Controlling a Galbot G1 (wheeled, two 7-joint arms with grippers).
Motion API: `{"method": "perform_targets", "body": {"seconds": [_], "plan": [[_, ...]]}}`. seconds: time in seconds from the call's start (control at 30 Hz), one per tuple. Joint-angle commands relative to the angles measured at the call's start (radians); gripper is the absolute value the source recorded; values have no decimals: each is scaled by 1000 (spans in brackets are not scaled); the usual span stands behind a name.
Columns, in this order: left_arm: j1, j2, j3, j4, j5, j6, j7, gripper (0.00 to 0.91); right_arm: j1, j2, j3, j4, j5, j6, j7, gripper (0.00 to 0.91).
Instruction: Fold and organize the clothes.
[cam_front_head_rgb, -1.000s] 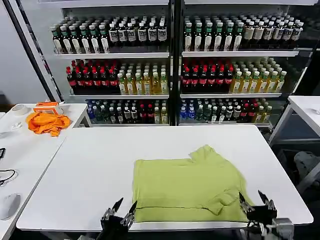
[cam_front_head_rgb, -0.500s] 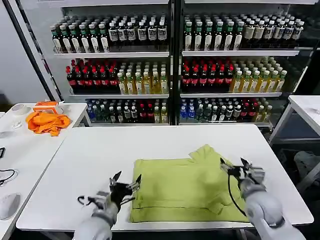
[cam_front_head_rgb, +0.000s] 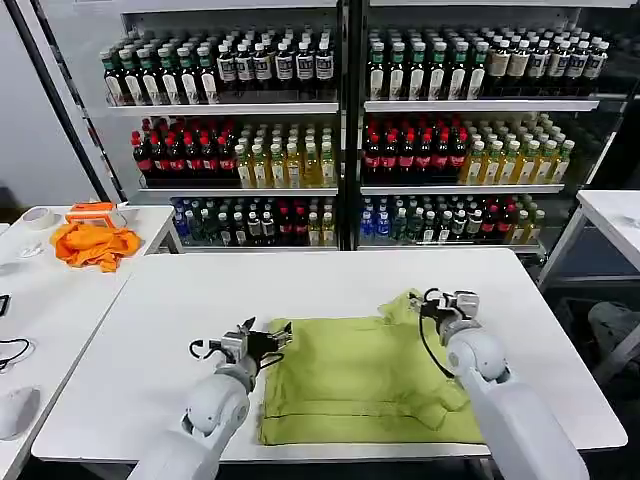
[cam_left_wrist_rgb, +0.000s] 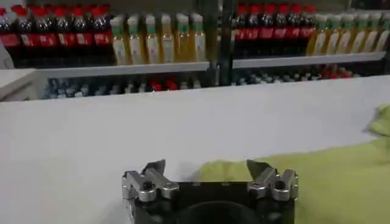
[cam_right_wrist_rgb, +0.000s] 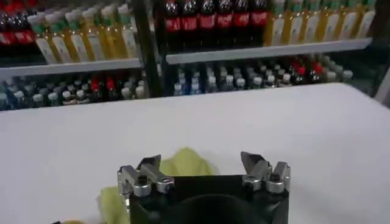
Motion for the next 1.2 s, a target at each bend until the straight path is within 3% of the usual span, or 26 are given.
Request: {"method": "perform_targets", "body": {"seconds": [0.03,0.87,1.2], "plan": [[-72,-11,29,94,-19,21,-8,20,63,21,-38,-89,10,-2,-3,0],[-2,-8,16,50,-23,-54,48,20,29,14,-7,-17,38,1,-7,0],[20,-5,0,-25,-36,-102,50,10,-14,-15,41,121,33,7,1,0]]}}
